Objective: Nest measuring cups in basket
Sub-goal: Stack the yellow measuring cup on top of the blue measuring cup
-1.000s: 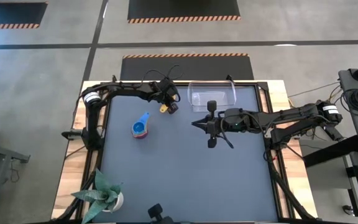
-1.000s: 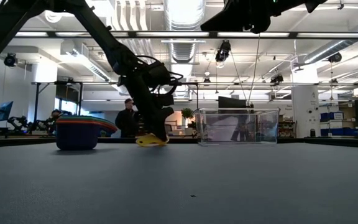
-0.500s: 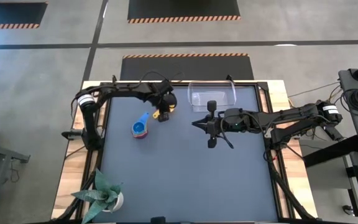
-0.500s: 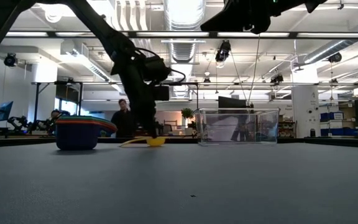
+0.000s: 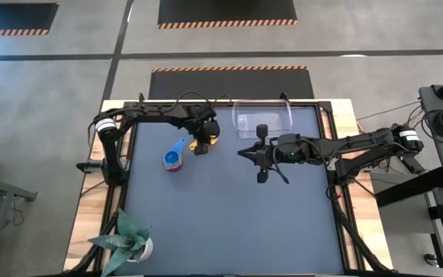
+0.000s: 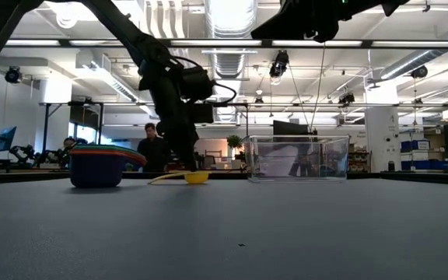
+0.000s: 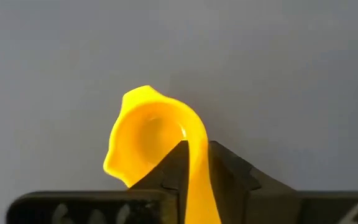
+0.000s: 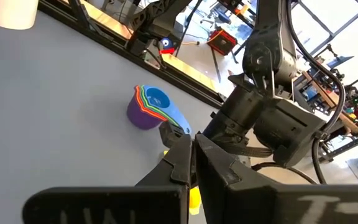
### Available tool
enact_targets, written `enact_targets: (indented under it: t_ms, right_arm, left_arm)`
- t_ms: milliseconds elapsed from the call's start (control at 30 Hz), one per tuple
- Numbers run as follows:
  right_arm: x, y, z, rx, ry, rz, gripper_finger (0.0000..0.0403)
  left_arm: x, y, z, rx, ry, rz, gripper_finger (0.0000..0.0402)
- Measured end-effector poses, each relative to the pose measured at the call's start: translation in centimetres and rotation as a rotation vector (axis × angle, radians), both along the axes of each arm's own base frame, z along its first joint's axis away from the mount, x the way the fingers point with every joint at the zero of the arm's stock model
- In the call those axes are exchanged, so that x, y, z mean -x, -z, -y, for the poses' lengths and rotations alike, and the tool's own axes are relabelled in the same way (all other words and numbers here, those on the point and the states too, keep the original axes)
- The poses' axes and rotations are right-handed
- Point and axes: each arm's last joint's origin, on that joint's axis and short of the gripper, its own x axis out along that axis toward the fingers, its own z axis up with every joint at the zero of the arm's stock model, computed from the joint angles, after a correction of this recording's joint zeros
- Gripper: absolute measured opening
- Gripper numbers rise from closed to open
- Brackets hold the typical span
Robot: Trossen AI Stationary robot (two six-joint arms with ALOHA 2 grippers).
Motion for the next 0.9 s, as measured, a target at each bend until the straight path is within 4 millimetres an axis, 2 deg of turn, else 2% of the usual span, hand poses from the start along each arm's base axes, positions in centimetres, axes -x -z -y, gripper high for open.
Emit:
enact_targets:
  t_ms: [233,533,800,900]
  right_arm:
    - [0.0,0.0,0.0,-0.001,0.0,0.0,0.0009]
    - [0.0,0.01,0.0,-0.001,0.0,0.0,0.0009]
    - [0.0,0.0,0.0,-0.001,0.0,0.0,0.0009]
    - [0.0,0.01,0.0,0.0,0.0,-0.001,0.0009]
  left_arm:
    - [-0.3,-0.07,0.23,-0.01,0.012,0.016,0.009]
    - [-0.95,-0.19,0.94,-0.012,-0.001,0.042,0.0095]
    - [-0.84,-0.13,0.96,-0.024,-0.007,0.022,0.0143]
    - [-0.89,-0.03,0.93,-0.037,-0.011,0.017,0.0144]
